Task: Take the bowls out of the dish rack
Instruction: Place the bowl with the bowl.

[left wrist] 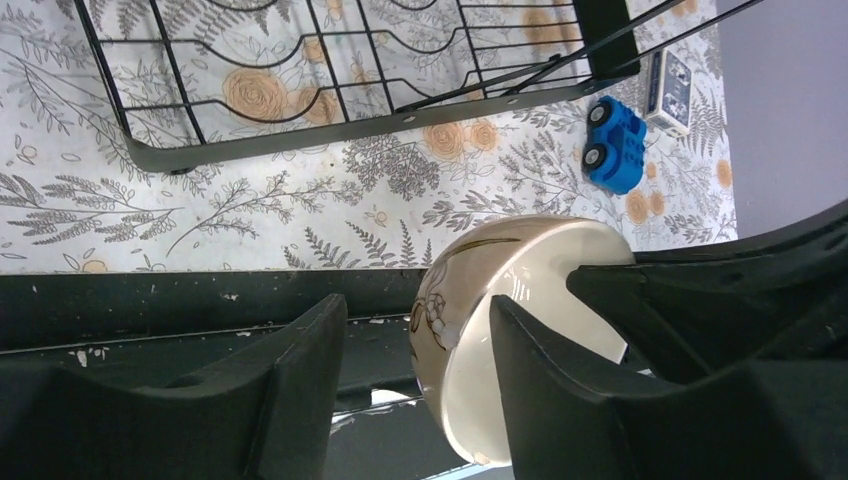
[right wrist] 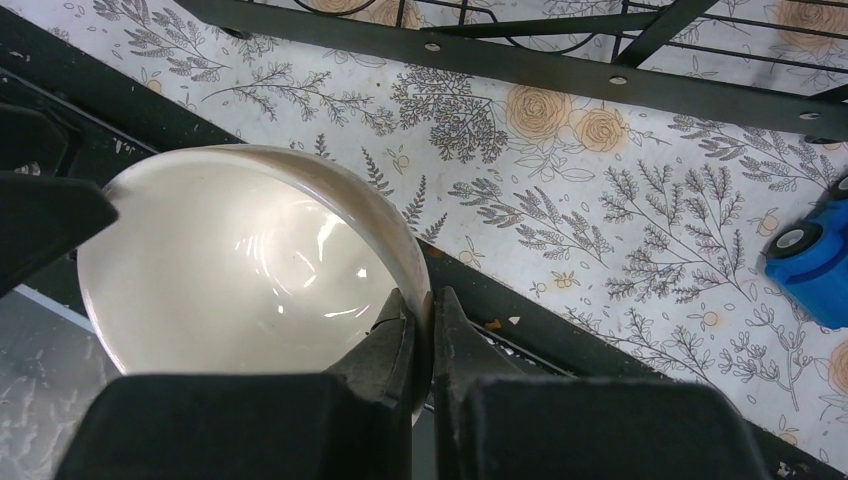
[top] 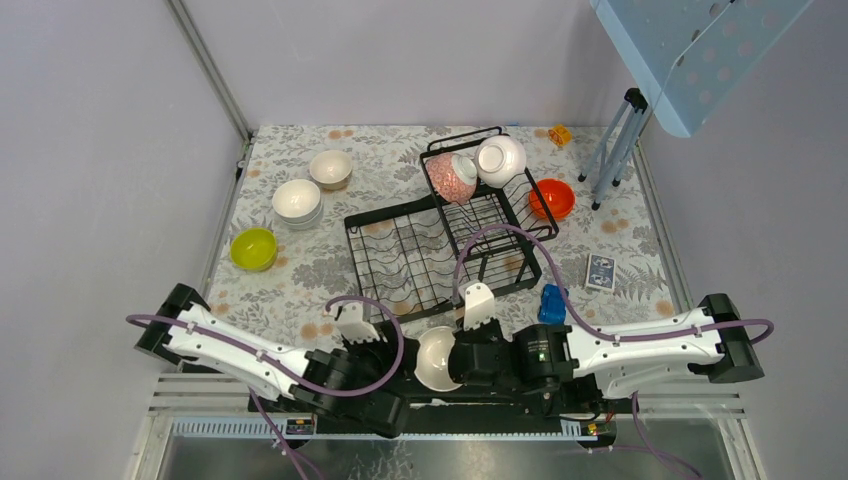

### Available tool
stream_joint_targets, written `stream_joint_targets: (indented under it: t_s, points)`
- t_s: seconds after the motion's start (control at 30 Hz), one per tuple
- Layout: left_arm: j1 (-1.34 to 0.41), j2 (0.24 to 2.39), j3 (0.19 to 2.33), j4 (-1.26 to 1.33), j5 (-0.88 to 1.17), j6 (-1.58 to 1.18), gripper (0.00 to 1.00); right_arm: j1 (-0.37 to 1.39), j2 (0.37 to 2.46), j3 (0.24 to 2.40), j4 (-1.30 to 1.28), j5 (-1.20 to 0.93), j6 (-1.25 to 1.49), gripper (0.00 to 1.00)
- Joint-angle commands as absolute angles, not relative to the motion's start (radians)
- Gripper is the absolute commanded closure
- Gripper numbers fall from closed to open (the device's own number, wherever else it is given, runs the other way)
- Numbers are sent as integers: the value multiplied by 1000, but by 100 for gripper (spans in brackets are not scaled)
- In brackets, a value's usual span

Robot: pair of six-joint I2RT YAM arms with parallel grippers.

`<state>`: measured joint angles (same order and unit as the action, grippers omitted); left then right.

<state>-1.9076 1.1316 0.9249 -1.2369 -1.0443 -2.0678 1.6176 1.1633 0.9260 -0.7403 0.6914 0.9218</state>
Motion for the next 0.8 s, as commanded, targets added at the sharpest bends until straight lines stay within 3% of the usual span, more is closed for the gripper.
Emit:
stream_joint_targets:
  t_s: [0.0,0.17,0.5,0.77]
  points:
    - [-1881,1115,880,-1074,-1000,-2034,45,1622,1171,966,-671,768,962,100]
    - [-1879,1143,882,-1063,-985,-2006,55,1615,1179,969,-663,770,959,100]
    - [-1880,1193,881,-1022,-957,-1914,60,1605,1208,982,-647,762,961,100]
    - [-1873,1187,848,-984,-938,-1885,73,1605,1211,979,-617,750,956,100]
